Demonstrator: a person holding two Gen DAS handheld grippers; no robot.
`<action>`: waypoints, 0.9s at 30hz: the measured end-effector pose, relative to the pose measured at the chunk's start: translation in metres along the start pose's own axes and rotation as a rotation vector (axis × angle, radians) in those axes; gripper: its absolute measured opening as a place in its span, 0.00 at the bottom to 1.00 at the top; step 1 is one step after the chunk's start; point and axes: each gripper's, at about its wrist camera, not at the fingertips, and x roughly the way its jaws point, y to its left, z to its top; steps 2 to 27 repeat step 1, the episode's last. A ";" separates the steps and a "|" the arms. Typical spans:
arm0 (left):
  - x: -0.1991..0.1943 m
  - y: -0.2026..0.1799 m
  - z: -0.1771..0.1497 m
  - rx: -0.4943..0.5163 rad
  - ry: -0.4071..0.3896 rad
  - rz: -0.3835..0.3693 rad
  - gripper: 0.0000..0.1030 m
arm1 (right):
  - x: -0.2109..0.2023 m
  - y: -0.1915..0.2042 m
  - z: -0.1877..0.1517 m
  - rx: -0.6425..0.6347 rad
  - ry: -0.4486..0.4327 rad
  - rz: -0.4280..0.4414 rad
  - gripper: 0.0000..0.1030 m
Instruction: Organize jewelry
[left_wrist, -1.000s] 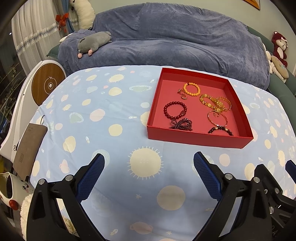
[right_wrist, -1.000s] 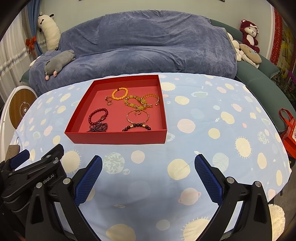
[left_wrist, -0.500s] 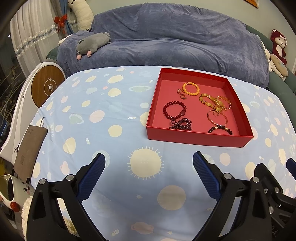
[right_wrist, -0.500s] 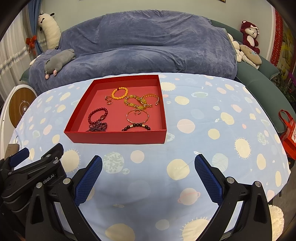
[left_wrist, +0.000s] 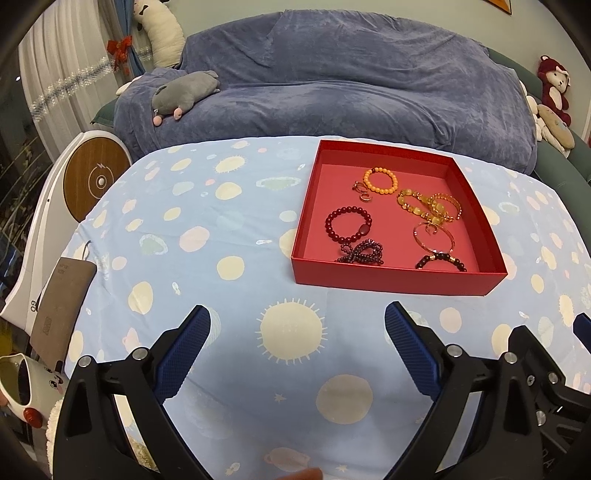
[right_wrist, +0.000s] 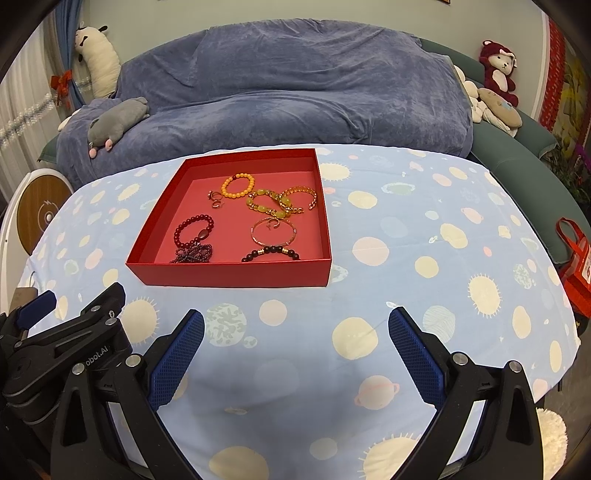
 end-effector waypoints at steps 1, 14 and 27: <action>0.000 0.000 0.000 -0.002 0.002 -0.001 0.88 | 0.000 0.000 0.000 0.001 0.000 0.000 0.94; 0.000 0.000 0.000 -0.002 0.002 -0.001 0.88 | 0.000 0.000 0.000 0.001 0.000 0.000 0.94; 0.000 0.000 0.000 -0.002 0.002 -0.001 0.88 | 0.000 0.000 0.000 0.001 0.000 0.000 0.94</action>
